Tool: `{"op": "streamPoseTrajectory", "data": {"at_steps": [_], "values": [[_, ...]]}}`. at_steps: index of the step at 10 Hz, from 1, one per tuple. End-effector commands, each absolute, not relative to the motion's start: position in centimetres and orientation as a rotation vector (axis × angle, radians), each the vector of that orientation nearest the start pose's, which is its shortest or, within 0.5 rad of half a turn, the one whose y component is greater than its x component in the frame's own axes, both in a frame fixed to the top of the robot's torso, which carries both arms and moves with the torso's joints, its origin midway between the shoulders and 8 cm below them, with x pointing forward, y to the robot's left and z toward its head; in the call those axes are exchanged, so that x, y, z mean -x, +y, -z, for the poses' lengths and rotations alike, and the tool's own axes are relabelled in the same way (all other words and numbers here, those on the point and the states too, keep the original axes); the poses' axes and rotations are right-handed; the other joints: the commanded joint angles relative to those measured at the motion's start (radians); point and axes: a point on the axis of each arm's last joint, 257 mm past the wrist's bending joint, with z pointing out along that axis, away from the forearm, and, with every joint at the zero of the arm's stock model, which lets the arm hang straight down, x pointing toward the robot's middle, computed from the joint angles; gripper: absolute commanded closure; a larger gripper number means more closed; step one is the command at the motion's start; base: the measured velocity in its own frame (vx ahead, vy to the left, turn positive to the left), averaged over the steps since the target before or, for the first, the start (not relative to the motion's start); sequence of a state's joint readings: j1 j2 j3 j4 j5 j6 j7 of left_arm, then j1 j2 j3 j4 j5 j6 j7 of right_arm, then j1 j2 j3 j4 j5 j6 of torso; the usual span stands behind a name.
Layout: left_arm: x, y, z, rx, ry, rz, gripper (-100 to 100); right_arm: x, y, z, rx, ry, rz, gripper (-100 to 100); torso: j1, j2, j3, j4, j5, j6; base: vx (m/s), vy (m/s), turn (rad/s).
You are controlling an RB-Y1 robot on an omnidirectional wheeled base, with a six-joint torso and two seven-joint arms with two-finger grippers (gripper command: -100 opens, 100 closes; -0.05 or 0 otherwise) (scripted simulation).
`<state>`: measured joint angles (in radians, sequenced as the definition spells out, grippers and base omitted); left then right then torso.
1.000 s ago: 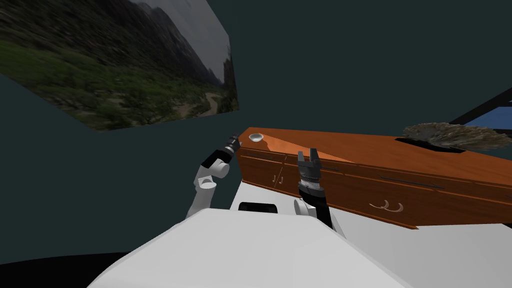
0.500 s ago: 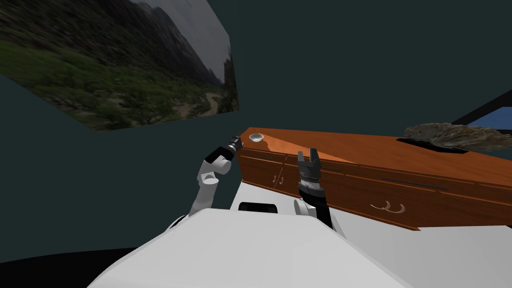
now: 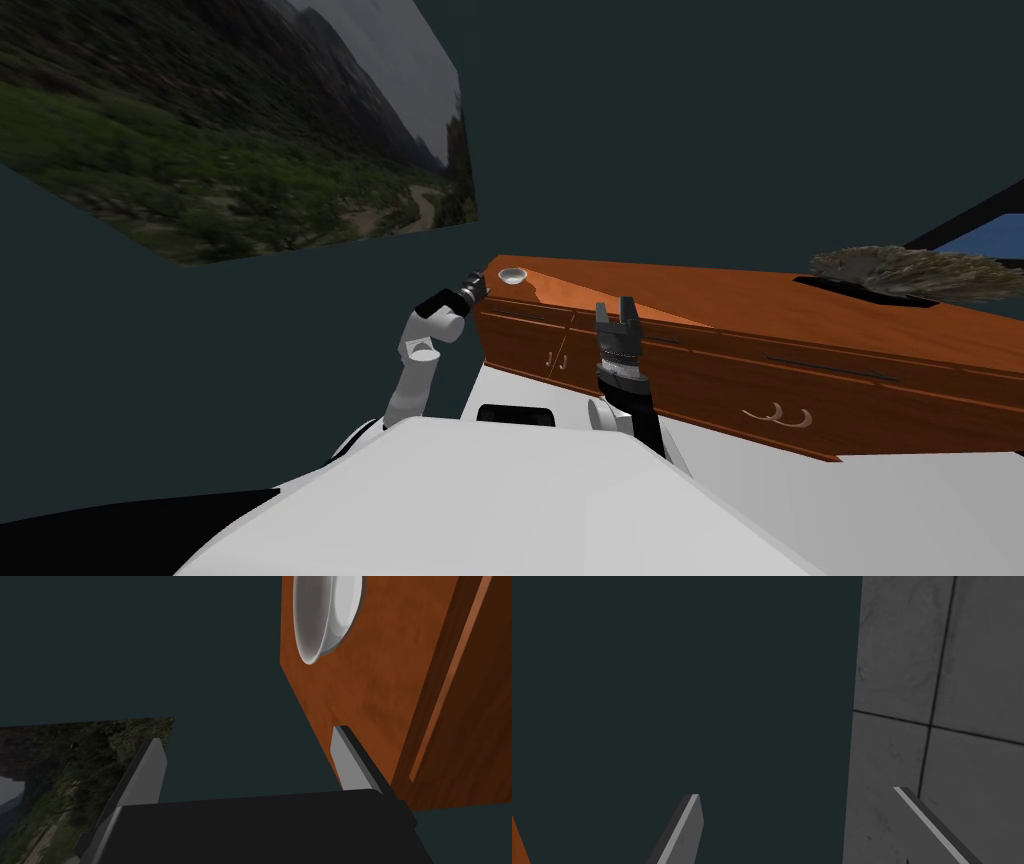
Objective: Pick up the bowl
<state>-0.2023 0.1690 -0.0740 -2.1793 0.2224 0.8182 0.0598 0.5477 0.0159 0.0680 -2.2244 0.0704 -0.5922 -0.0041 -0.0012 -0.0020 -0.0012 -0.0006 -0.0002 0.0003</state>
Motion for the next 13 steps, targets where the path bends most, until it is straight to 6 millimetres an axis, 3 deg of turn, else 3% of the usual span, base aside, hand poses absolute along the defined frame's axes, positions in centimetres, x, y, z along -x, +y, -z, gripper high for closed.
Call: {"op": "streamPoseTrajectory", "data": {"at_steps": [1,13], "values": [[-53.6,13.5,3.5,1.141,1.460,1.392,-100,-33.9,-25.3,-0.1,-0.638,0.647,-1.317,0,0.000,0.000,0.000,0.000,0.000,0.000,0.021,0.005,-0.030],[-54.9,12.0,6.5,1.282,1.677,1.243,-100,-33.9,-25.3,-0.1,-0.638,0.647,-1.317,0,0.000,-0.001,0.000,0.000,0.000,0.000,0.029,0.009,-0.031]]}}
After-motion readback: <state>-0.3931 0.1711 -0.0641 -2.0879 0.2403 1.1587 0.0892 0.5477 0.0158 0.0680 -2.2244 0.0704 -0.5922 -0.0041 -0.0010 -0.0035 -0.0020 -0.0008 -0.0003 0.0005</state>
